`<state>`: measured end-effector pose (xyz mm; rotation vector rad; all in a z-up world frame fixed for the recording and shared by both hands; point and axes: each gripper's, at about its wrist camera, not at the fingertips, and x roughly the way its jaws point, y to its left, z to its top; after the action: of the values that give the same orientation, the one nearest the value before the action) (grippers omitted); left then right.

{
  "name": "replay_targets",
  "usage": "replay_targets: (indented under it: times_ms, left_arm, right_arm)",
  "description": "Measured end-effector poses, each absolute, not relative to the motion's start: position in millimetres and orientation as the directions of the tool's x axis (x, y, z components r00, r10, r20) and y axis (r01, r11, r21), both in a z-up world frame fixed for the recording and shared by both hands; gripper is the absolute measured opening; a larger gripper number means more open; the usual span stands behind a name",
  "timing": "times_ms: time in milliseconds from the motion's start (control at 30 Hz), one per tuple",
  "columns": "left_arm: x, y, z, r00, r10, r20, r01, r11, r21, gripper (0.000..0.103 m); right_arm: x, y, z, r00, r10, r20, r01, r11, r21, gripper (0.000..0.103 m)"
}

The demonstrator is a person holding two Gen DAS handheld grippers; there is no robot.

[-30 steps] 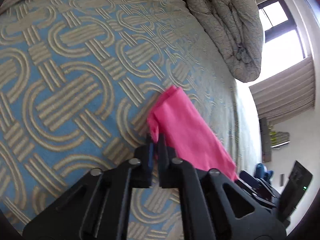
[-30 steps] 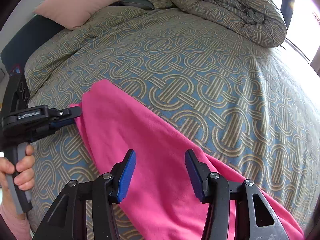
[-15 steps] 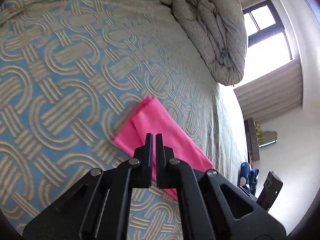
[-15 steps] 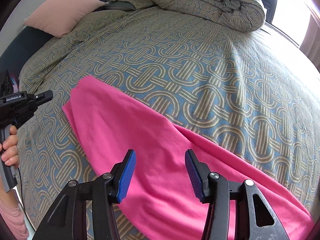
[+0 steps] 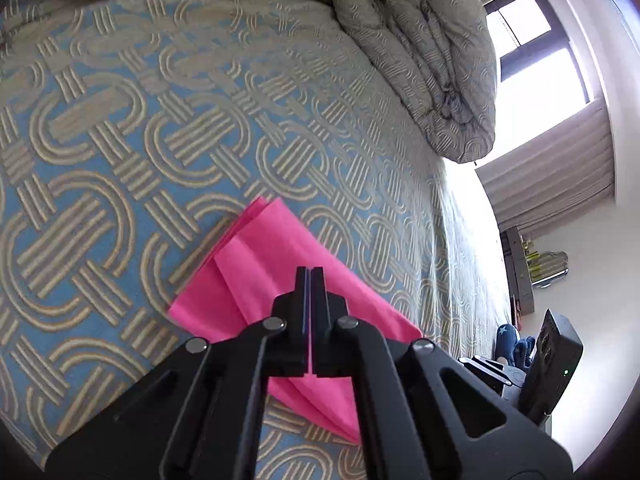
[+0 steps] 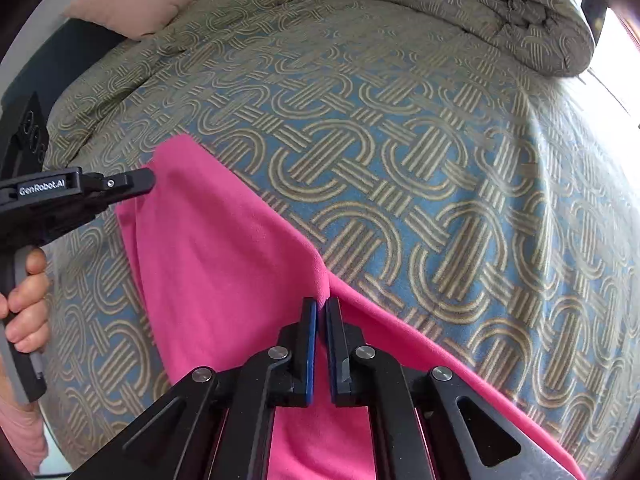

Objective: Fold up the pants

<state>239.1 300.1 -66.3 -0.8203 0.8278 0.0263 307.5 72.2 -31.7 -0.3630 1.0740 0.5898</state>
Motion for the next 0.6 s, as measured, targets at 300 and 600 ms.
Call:
replay_targets:
  times_ms: [300,600]
  left_arm:
    - [228,315,-46,0.692,-0.204,-0.693,-0.346,0.748,-0.566,0.008]
    - [246,297,-85,0.594,-0.298,-0.748,-0.356,0.736,-0.576,0.049]
  right_arm:
    - [326,84,-10,0.397,0.264,-0.879,-0.594,0.804,-0.027,0.008]
    - [286,17,-11,0.4,0.184,-0.898,-0.541,0.838,-0.069,0.031]
